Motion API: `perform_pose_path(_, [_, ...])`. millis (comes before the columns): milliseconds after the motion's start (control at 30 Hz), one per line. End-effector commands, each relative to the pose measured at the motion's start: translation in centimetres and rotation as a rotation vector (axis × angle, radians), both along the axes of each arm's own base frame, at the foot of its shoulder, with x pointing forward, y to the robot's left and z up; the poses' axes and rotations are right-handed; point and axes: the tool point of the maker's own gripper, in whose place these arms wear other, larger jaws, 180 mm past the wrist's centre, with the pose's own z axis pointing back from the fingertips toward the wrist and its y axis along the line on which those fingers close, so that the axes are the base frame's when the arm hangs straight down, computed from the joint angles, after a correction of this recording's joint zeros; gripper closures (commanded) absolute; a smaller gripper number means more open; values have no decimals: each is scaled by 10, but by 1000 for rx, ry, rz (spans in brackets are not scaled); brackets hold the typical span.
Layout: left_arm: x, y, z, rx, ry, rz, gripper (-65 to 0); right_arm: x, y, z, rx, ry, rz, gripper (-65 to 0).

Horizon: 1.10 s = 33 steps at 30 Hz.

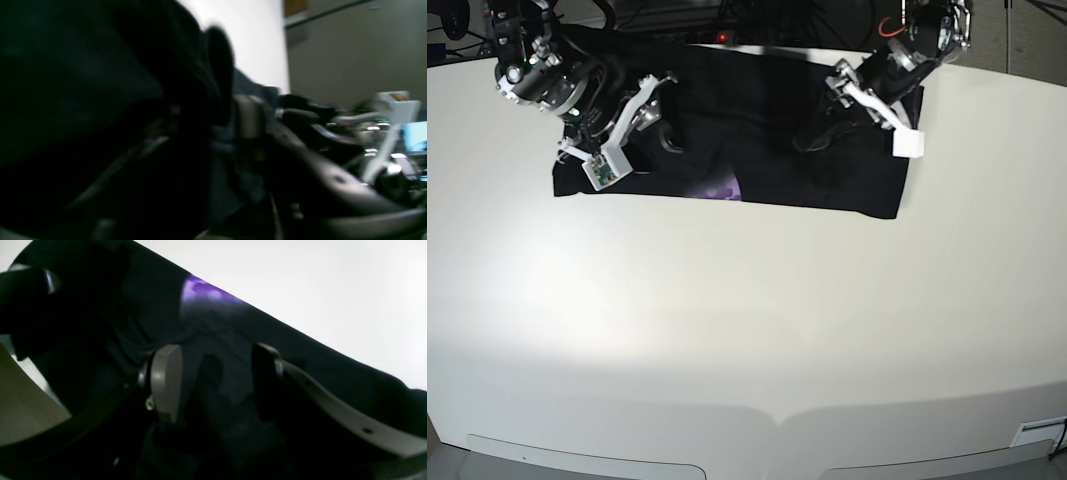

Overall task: Fold the T-shirt properly
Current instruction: 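Grasp the strip end with the left gripper and fold it toward the right gripper, then press the folded layers flat with both grippers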

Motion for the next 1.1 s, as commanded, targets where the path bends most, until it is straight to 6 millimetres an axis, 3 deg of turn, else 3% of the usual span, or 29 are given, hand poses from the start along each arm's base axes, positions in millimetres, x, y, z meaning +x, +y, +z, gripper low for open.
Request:
perform_pose_path(0, [6,-4,15,-37,-49,3,-258,5,1,11,21,-37,2,-334])
perform_pose_path(200, [11,-42,33,-72,-100,-130,-258,5,1,11,20,-37,2,-334])
perform_pose_path(300, [20,-46,43,-61,-142,-162,-257,5,1,11,20,-37,1,-334])
perform_pose_path(400, [31,-33,58,-27,-206,-149,-244,5,0,11,18,-37,-1,-334])
perform_pose_path(500, [40,-5,65,90,-267,-130,-244,3,-5,9,26,-2,-14,-334])
perform_pose_path(667, [50,53,37,395,-271,-68,-244,0,-29,7,35,88,-76,-334])
perform_pose_path(733, [51,67,32,456,-283,-20,-244,0,-39,11,48,104,-99,-334])
perform_pose_path(933, [42,72,16,569,-288,-28,-245,-24,-70,3,-9,265,-97,-334])
perform_pose_path(1067, [42,77,10,641,-299,-41,-245,-28,-96,12,-10,277,-150,-334])
